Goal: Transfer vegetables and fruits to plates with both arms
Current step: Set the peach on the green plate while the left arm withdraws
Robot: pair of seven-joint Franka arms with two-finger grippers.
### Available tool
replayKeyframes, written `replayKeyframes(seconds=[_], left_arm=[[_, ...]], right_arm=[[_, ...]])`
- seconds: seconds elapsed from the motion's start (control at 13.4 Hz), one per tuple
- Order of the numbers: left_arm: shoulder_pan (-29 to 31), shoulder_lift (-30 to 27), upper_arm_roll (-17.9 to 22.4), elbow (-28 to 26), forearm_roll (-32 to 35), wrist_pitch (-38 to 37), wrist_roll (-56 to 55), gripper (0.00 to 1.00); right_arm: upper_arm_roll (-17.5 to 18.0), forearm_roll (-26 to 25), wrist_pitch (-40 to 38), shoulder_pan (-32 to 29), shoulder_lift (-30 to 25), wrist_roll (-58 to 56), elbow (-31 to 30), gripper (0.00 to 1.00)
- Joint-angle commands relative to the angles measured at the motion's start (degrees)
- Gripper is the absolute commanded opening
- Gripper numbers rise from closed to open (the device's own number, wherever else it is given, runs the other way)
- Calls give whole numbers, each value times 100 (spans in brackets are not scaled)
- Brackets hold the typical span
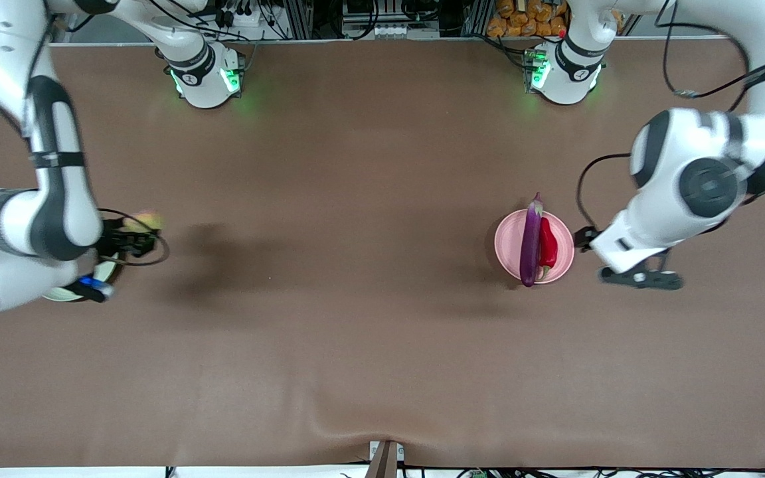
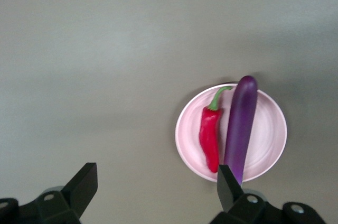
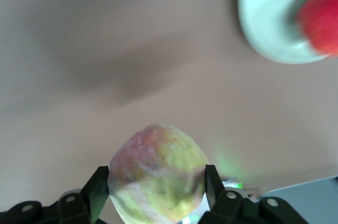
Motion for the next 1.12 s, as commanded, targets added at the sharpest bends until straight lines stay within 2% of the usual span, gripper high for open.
replayKeyframes(seconds=[0.0,0.15,0.22,0.3,0.37,0.45,0.67,0.9,1.05], left_arm=[[100,-508,-30,-146,3,-182,-59,100],[292,-938,-47,-373,3,-349,-68,100],[442,-1202,-65,-601,3,-349,-51,100],[582,-1387,-74,-777,3,-349,-7,100],[619,-1572,-74,-857,3,-349,11,100],[680,-1634,-91,-823,-5,-393,-6,100],[944,-1705,-460,-507,-119,-814,64,100],[996,-1670,-478,-24,-567,-1375,-103,100],[997,-1679,-583,178,-568,-1728,-16,100]], right_arm=[[133,-593,396,-486,-66,-905,-149,0],[133,-682,844,-847,109,-1627,-123,0],[133,-683,994,-935,215,-1682,-88,5],[133,-674,1170,-988,268,-1691,-70,37],[133,-674,1354,-1006,277,-1709,-70,54],[133,-682,1434,-1006,312,-1709,-70,100],[133,-612,1444,-1050,436,-1691,0,100],[142,-577,1374,-998,366,-1674,9,100],[194,-551,702,-928,234,-1700,314,100]])
